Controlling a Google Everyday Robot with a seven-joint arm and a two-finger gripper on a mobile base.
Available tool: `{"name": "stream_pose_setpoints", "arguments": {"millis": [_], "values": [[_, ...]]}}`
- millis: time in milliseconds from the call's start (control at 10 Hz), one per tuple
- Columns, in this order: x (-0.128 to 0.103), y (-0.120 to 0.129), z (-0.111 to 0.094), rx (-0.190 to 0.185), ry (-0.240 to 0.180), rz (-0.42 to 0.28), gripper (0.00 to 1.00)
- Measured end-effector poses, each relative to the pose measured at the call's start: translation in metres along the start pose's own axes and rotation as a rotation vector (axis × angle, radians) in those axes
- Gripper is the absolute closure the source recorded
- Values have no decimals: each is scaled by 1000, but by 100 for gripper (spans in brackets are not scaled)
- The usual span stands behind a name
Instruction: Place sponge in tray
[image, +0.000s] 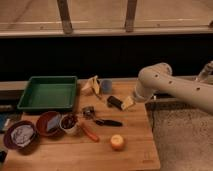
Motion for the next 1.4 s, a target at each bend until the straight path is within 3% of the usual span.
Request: {"name": "stream_pose_setpoints", "arguments": {"millis": [1100, 1400], "values": [[0, 0, 1, -1, 1, 0, 24], [-12, 14, 0, -10, -5, -62, 24]]}}
